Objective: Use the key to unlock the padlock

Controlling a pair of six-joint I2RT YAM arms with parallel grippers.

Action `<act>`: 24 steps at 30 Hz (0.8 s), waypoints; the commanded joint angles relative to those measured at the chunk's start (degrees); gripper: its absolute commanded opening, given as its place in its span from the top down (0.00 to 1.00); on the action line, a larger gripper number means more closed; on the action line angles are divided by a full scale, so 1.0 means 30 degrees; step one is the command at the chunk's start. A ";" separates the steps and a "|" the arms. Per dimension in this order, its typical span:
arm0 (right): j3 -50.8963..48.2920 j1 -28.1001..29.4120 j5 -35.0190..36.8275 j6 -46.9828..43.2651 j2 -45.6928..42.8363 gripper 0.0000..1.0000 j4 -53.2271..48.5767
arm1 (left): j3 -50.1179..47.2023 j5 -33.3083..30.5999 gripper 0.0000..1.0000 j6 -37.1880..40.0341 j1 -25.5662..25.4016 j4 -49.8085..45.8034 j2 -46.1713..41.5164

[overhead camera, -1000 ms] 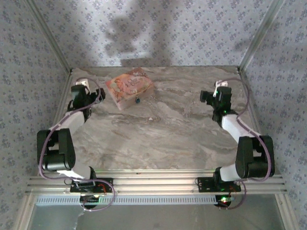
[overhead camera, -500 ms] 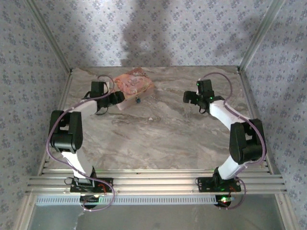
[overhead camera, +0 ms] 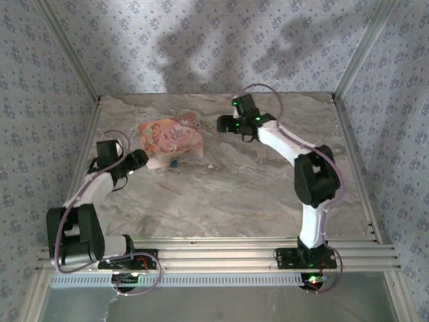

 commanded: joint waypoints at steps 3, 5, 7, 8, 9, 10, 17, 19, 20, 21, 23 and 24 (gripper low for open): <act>0.3878 0.2418 -0.1909 0.0950 0.3527 0.24 -0.1079 | -0.0817 0.0086 0.18 -0.0666 0.0074 0.1774 -0.0821; 0.5143 0.3022 -0.2218 0.1057 0.4622 0.24 -0.1336 | -0.0399 0.1380 0.19 -0.0639 0.0088 0.2087 -0.0087; 0.5789 0.3360 -0.2348 0.1177 0.5234 0.26 -0.1453 | 0.0017 0.2617 0.20 -0.0677 0.0089 0.2343 0.0837; 0.5878 0.3456 -0.2444 0.1232 0.5392 0.27 -0.1418 | 0.0217 0.3206 0.21 -0.0763 0.0090 0.2503 0.1352; 0.5853 0.3457 -0.2447 0.1322 0.5425 0.29 -0.1416 | 0.0350 0.3734 0.23 -0.0879 0.0090 0.2664 0.1771; 0.5733 0.3463 -0.2479 0.1367 0.5396 0.31 -0.1455 | 0.0447 0.4388 0.25 -0.1047 0.0100 0.2990 0.2361; 0.2181 0.2866 -0.1768 0.1339 0.3309 0.38 -0.1353 | 0.1858 0.6100 0.38 -0.1454 -0.1434 0.3909 0.5150; 0.0820 0.2467 -0.1632 0.1389 0.2510 0.38 -0.1101 | 0.2592 0.5892 0.38 -0.1279 -0.2306 0.3527 0.5821; 0.0201 0.2309 -0.1565 0.1448 0.2160 0.38 -0.1025 | 0.3015 0.5847 0.38 -0.1321 -0.2793 0.3469 0.6198; -0.0430 0.2092 -0.1499 0.1507 0.1750 0.38 -0.0971 | 0.3359 0.5814 0.38 -0.1427 -0.3235 0.3505 0.6519; -0.1924 0.1608 -0.1289 0.1653 0.0815 0.38 -0.0807 | 0.4253 0.5744 0.38 -0.1678 -0.4410 0.3593 0.7339; -0.2538 0.1332 -0.1157 0.1690 0.0389 0.38 -0.0735 | 0.4690 0.5661 0.38 -0.1758 -0.4945 0.3557 0.7733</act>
